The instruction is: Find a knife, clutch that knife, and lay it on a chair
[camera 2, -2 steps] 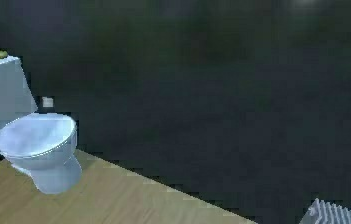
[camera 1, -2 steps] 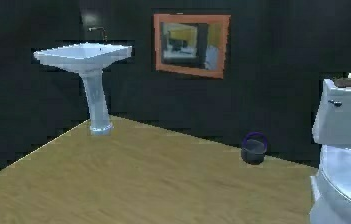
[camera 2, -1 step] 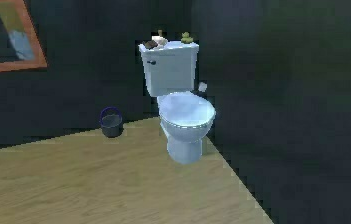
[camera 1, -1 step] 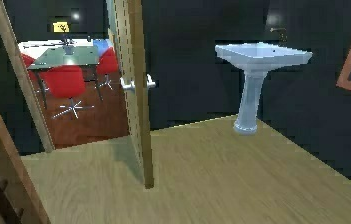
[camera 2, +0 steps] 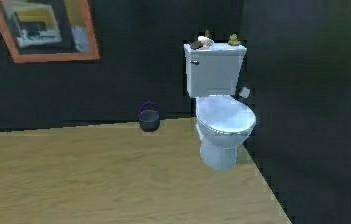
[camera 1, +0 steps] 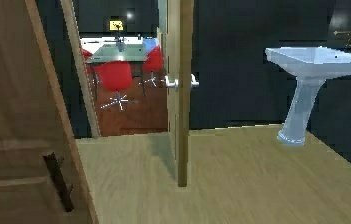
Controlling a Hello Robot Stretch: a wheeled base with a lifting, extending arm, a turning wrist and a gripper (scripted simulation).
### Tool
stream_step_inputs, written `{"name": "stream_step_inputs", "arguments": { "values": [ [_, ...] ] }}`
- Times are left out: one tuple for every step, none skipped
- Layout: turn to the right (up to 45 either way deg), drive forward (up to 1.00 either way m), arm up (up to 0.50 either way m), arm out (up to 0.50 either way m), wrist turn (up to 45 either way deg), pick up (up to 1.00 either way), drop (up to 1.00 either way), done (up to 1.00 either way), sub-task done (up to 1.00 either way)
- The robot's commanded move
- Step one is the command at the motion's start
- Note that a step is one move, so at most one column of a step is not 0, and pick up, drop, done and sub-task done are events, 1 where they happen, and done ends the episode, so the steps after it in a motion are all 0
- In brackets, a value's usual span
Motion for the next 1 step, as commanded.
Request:
{"name": "stream_step_inputs", "arguments": {
  "values": [
    [0.0,0.50,0.00,0.00,0.0,0.00,0.00,0.00,0.00]
  ]
}}
